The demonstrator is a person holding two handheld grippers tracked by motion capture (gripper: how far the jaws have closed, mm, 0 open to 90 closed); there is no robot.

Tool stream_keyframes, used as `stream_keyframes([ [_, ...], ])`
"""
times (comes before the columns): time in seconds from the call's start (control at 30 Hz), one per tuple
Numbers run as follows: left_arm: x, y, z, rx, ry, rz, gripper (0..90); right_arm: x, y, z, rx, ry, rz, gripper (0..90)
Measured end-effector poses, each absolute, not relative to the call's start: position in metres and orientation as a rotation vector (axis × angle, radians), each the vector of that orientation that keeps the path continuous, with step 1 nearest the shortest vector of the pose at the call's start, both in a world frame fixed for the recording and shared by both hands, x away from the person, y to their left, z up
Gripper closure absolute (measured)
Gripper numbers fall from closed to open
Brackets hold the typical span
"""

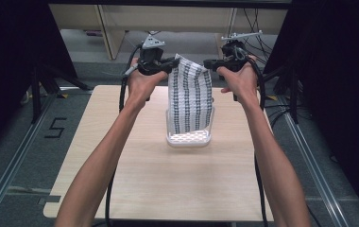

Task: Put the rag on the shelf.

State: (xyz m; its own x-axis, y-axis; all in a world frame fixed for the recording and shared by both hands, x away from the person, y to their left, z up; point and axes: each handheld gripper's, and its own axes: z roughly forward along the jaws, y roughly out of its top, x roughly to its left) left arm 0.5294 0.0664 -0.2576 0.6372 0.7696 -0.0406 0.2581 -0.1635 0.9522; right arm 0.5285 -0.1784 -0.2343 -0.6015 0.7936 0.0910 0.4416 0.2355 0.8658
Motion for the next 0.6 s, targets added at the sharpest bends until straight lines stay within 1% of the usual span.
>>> stream_keyframes([
  [0.1, 0.539, 0.062, -0.266, 1.732, 0.86, 0.55, 83.9, 0.542, -0.179, -0.245, 1.202, 2.143, 1.3, 85.1],
  [0.3, 0.552, 0.06, -0.278, 1.755, 0.896, 0.555, 81.6, 0.556, -0.179, -0.258, 1.228, 2.146, 1.271, 84.1],
  [0.6, 0.56, 0.058, -0.296, 1.783, 0.942, 0.505, 78.7, 0.563, -0.17, -0.271, 1.302, 2.141, 1.211, 83.8],
])
